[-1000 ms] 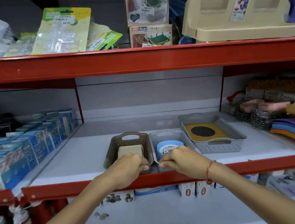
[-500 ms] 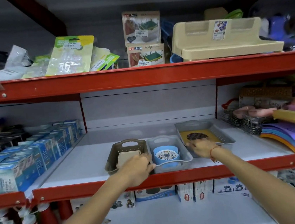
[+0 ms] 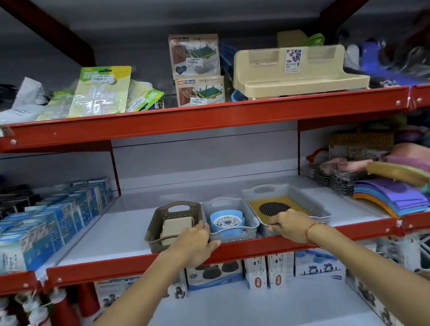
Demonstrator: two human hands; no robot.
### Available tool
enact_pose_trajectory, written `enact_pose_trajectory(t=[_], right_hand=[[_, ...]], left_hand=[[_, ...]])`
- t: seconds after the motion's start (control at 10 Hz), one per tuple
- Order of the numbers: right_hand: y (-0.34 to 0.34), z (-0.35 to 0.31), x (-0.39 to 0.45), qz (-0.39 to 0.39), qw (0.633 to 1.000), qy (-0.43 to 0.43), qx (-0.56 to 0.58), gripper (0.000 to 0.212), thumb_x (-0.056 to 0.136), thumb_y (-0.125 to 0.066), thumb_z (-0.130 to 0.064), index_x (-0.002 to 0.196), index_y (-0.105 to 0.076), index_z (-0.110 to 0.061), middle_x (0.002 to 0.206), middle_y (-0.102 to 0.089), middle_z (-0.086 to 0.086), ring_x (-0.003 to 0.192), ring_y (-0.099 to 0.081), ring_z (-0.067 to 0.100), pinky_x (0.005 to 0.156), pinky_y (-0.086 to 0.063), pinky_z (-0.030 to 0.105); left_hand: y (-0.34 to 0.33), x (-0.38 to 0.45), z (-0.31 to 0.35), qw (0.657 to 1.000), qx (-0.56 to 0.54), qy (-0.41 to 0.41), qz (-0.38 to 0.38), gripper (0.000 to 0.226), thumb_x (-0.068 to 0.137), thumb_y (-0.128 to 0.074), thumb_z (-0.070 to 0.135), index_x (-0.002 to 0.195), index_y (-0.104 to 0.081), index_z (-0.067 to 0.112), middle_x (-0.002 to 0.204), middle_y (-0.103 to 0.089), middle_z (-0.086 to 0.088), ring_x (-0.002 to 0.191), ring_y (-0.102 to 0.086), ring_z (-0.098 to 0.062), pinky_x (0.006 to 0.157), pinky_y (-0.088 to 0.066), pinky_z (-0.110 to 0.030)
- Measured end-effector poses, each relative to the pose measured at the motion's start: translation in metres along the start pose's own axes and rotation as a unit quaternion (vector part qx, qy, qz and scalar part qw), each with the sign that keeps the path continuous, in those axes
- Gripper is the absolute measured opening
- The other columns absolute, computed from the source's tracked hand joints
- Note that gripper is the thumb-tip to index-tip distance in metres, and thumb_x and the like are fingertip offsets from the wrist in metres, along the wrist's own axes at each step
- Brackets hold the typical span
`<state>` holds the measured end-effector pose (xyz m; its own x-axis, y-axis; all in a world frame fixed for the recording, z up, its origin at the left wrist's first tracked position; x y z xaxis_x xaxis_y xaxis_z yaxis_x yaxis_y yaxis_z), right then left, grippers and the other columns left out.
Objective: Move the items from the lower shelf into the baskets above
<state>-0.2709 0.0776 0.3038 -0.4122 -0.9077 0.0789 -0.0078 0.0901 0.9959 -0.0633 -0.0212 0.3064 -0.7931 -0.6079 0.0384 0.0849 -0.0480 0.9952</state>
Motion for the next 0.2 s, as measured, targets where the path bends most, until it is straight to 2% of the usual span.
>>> enact_pose_trajectory(t=[0.1, 0.2], right_hand=[[0.001, -0.002, -0.009, -0.007, 1.000, -0.004, -0.009, 0.030, 0.097, -0.036, -0.027, 0.111, -0.061, -0.015, 0.113, -0.066, 0.017, 0.106, -0.059, 0.034, 0.088, -0.048, 0.040], [0.021, -0.016, -0.019, 0.026, 1.000, -0.002, -0.001, 0.029, 0.093, -0.038, -0.029, 0.086, -0.064, -0.019, 0.101, -0.067, 0.013, 0.089, -0.059, 0.029, 0.074, -0.046, 0.034]], left_hand=[[0.001, -0.006, 0.008, 1.000, -0.006, 0.011, -0.014, 0.065, 0.097, -0.038, 0.044, 0.148, -0.023, 0.007, 0.157, -0.025, -0.011, 0.141, -0.030, -0.026, 0.115, -0.027, -0.038], [0.019, -0.010, 0.011, 0.999, -0.039, 0.009, 0.011, 0.048, 0.097, -0.038, 0.044, 0.131, -0.046, 0.010, 0.133, -0.056, -0.014, 0.113, -0.055, -0.024, 0.091, -0.044, -0.035]])
Point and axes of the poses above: each hand's wrist, its own x-axis towards the middle knuckle, its own y-axis out of the back of the hand, z = x × y, the point moved 4 cm from there along x, towards the middle knuckle
